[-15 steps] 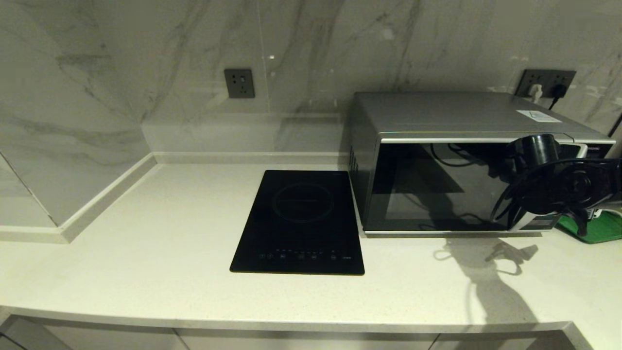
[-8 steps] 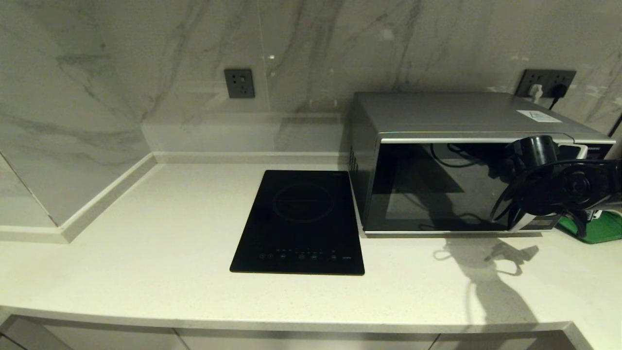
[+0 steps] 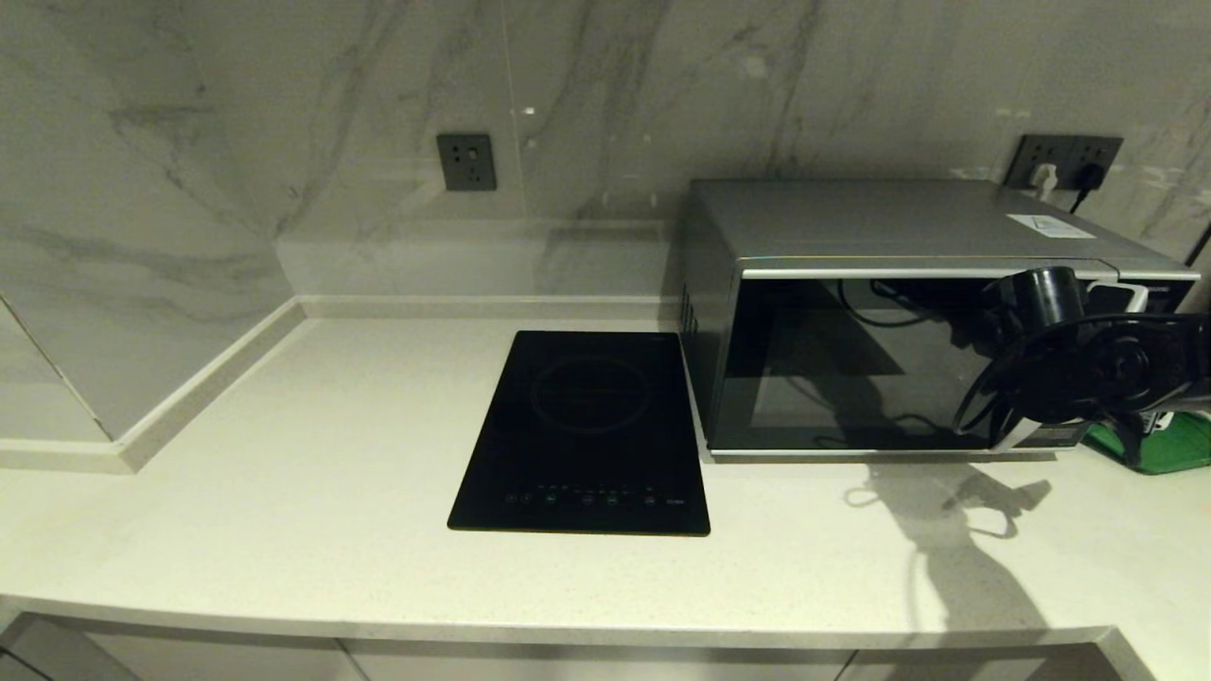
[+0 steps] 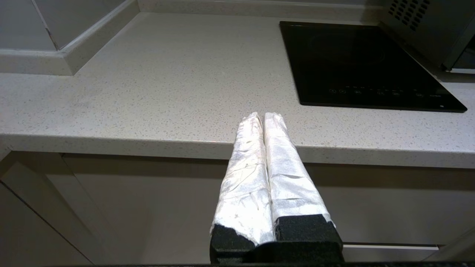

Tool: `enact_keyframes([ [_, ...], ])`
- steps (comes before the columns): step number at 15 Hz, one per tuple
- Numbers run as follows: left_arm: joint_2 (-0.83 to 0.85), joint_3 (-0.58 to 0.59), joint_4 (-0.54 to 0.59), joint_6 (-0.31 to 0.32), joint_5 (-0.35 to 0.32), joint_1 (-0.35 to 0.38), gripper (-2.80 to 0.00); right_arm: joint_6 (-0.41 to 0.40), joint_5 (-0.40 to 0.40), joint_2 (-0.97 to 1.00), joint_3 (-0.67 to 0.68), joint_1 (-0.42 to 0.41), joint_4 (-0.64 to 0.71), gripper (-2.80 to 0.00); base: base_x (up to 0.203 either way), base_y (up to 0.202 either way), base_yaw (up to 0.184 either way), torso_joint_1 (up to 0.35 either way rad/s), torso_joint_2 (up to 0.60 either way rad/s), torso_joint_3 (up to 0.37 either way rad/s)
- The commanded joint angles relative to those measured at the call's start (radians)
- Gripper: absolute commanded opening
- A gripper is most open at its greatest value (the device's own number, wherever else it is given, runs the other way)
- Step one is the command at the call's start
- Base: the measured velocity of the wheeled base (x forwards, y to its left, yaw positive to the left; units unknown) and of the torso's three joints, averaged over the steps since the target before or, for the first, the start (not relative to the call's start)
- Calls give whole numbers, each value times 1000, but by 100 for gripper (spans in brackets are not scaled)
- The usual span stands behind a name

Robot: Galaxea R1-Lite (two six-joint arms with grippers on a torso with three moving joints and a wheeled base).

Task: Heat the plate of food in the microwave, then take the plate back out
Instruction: Open the microwave oven

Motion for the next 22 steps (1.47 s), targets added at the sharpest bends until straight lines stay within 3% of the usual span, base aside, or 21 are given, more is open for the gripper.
enact_keyframes([
  [1,0,0,0,0,0,0,-280,12,-11,-33,39,-1,3,0,0,0,0,0,0,0],
  [9,0,0,0,0,0,0,-280,11,-4,-143,127,17,6,0,0,0,0,0,0,0],
  [12,0,0,0,0,0,0,-280,7,37,-177,128,84,14,0,0,0,0,0,0,0],
  [15,0,0,0,0,0,0,-280,9,123,-291,148,205,62,0,0,0,0,0,0,0],
  [16,0,0,0,0,0,0,-280,10,150,-342,155,251,85,-280,0,0,0,0,0,0],
  [18,0,0,0,0,0,0,-280,8,199,-440,131,333,188,-280,0,0,0,0,0,0],
  [22,0,0,0,0,0,0,-280,10,318,-513,-77,358,473,-280,0,0,0,0,0,0],
])
